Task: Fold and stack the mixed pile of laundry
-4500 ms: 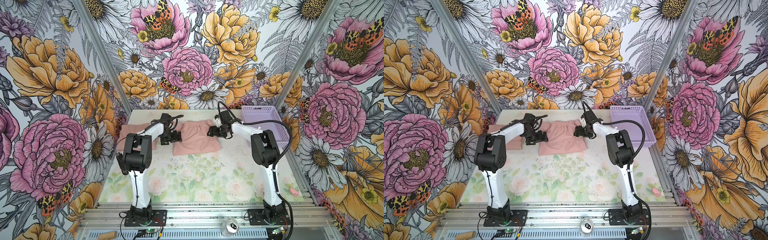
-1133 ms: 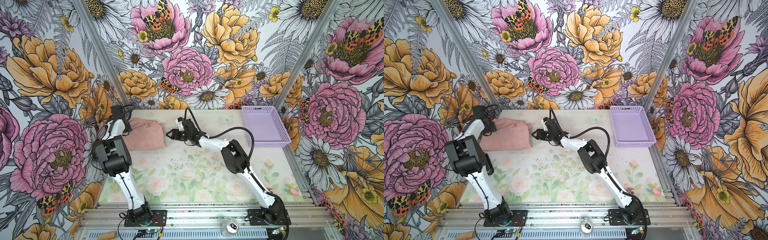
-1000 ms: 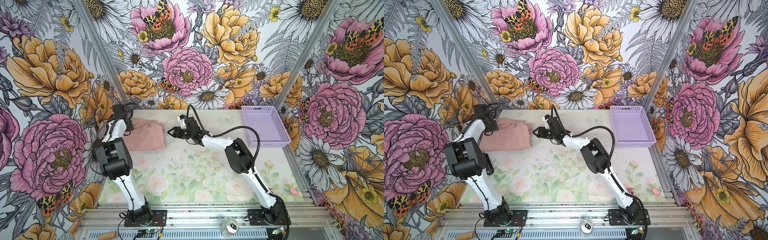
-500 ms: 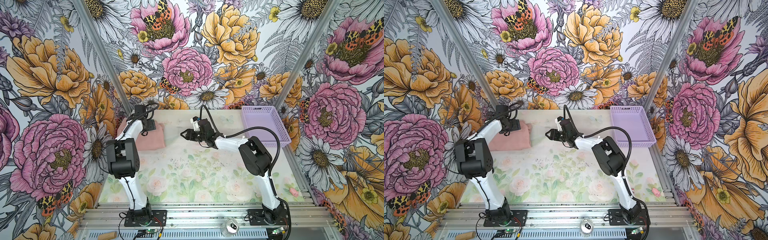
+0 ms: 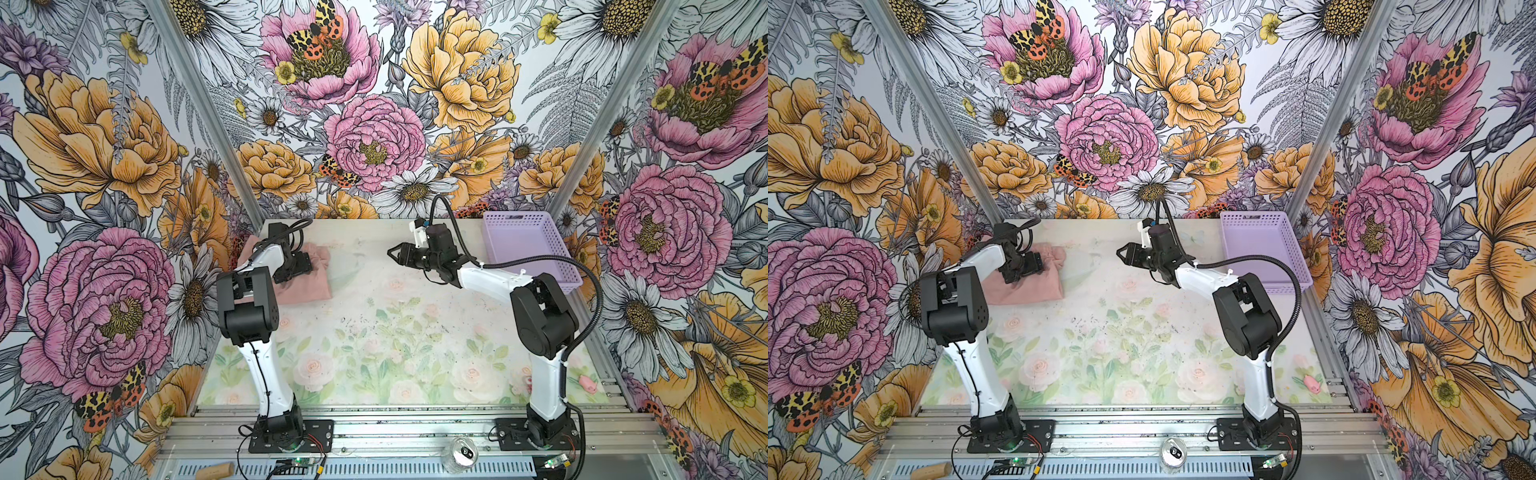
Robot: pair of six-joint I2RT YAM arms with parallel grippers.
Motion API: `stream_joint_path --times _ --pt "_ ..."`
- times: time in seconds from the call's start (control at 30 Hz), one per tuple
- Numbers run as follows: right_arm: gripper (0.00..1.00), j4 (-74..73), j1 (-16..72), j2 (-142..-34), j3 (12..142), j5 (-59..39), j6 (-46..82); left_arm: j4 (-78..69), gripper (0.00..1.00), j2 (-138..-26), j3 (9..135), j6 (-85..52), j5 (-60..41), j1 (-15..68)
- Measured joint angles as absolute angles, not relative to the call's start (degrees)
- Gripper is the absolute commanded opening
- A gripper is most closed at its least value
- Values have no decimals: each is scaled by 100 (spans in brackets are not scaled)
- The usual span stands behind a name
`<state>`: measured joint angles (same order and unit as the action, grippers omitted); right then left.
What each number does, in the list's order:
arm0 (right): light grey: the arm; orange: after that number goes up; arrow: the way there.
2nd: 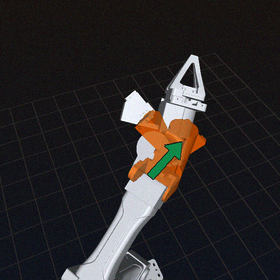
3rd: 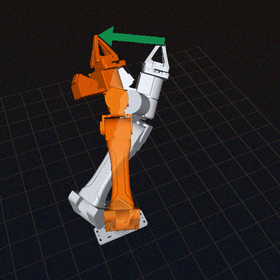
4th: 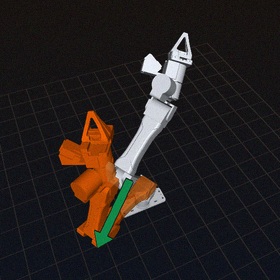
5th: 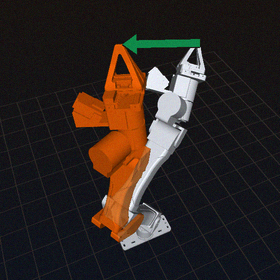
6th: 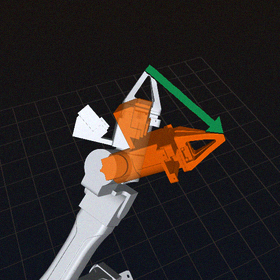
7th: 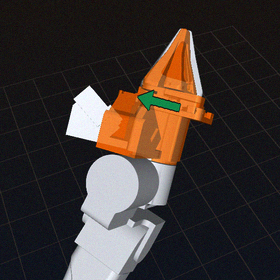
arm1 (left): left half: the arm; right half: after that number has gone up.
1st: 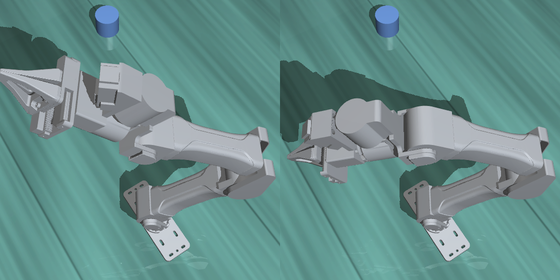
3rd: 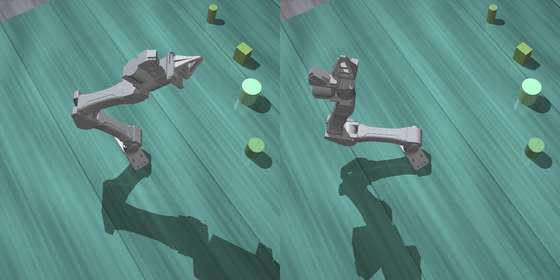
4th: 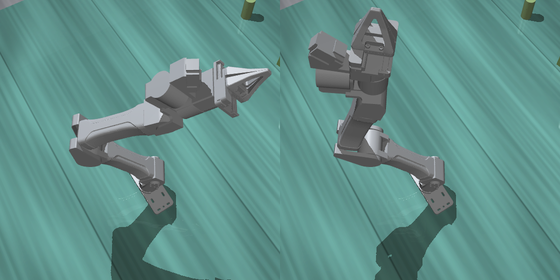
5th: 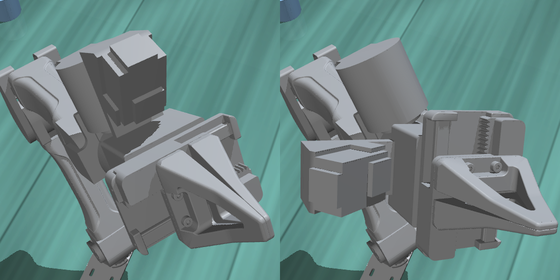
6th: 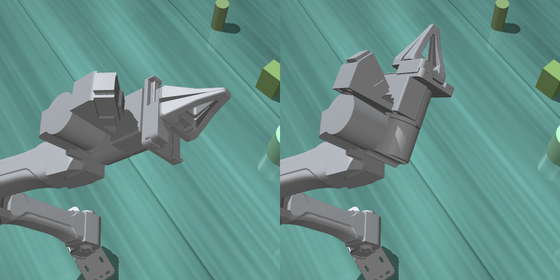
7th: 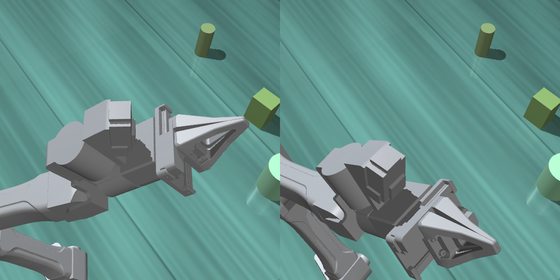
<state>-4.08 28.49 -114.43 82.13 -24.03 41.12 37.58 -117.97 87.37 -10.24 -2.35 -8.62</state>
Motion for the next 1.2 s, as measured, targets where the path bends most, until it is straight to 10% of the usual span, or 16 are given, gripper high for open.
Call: stream_joint_path --times 0.53,1.2 --pt "86 921 1584 -9526 6324 -1177 2427 2394 99 -8315 6495 -1015 -198 410" --pt "99 -322 370 -8595 4254 1234 993 -78 99 -6997 3503 -298 362 224"
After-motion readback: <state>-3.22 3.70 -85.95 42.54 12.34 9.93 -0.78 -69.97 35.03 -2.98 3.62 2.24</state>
